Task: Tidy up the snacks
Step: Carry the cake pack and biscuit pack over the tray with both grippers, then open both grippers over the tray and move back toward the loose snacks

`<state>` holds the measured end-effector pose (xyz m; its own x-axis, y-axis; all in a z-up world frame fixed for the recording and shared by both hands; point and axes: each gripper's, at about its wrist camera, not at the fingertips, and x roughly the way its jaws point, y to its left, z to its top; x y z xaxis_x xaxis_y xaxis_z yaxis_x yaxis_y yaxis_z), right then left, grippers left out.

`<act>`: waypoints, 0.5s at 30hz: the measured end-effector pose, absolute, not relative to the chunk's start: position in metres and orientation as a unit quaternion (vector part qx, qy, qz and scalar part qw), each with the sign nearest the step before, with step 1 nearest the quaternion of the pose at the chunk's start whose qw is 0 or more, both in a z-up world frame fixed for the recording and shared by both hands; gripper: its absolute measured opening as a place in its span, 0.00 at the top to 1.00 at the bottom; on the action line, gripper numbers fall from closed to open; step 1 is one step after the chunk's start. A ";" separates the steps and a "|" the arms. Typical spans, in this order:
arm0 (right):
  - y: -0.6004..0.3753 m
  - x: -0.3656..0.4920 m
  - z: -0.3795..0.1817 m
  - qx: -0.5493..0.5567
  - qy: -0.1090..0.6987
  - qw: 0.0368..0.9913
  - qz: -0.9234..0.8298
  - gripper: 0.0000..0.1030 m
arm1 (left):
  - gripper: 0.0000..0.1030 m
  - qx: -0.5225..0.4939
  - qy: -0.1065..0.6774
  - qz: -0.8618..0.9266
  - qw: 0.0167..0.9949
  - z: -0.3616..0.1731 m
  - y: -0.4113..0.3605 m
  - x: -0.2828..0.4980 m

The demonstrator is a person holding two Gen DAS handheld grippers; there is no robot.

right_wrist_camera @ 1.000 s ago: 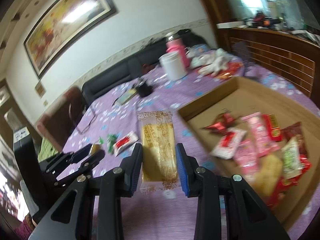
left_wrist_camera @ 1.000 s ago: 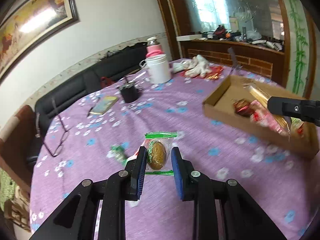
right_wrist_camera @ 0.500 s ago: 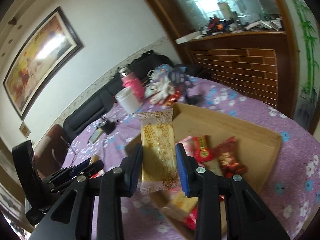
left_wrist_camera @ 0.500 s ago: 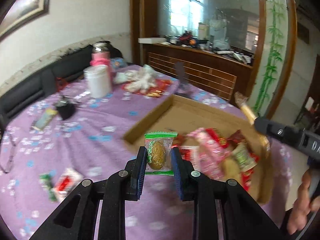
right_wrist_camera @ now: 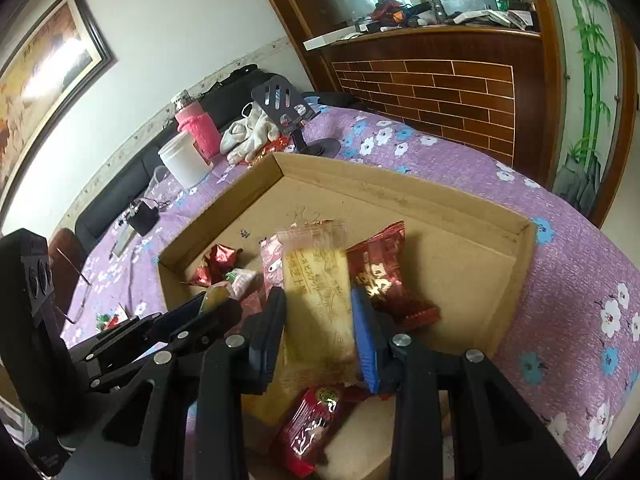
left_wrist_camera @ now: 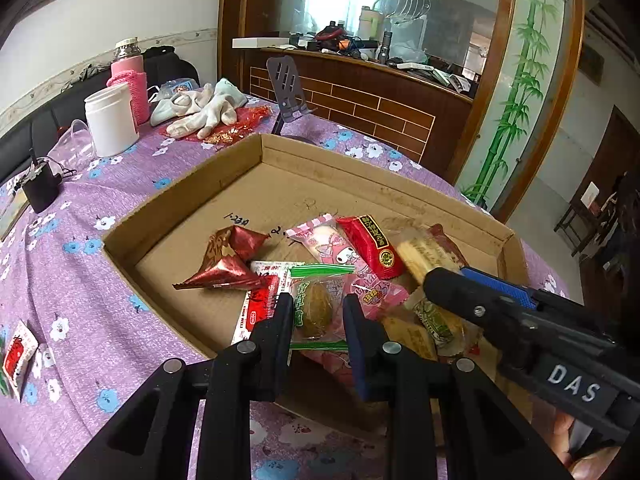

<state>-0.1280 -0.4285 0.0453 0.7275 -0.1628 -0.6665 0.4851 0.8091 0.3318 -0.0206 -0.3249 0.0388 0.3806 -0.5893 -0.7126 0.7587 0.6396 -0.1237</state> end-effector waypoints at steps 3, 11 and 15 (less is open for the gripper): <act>-0.426 -0.124 0.039 0.250 0.328 0.893 -0.179 0.69 | 0.75 0.116 0.376 -0.410 0.823 0.035 -0.324 -0.021; -0.427 -0.131 0.045 0.259 0.310 0.896 -0.185 0.62 | 0.33 0.091 0.368 -0.412 0.828 0.037 -0.314 -0.018; -0.428 -0.138 0.055 0.261 0.296 0.899 -0.191 0.61 | 0.32 0.084 0.358 -0.412 0.834 0.049 -0.310 -0.020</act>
<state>-0.1383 -0.4280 0.0550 0.7515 -0.1891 -0.6321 0.4980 0.7910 0.3554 -0.0197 -0.3101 0.0486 0.4036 -0.6277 -0.6657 0.7474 0.6458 -0.1559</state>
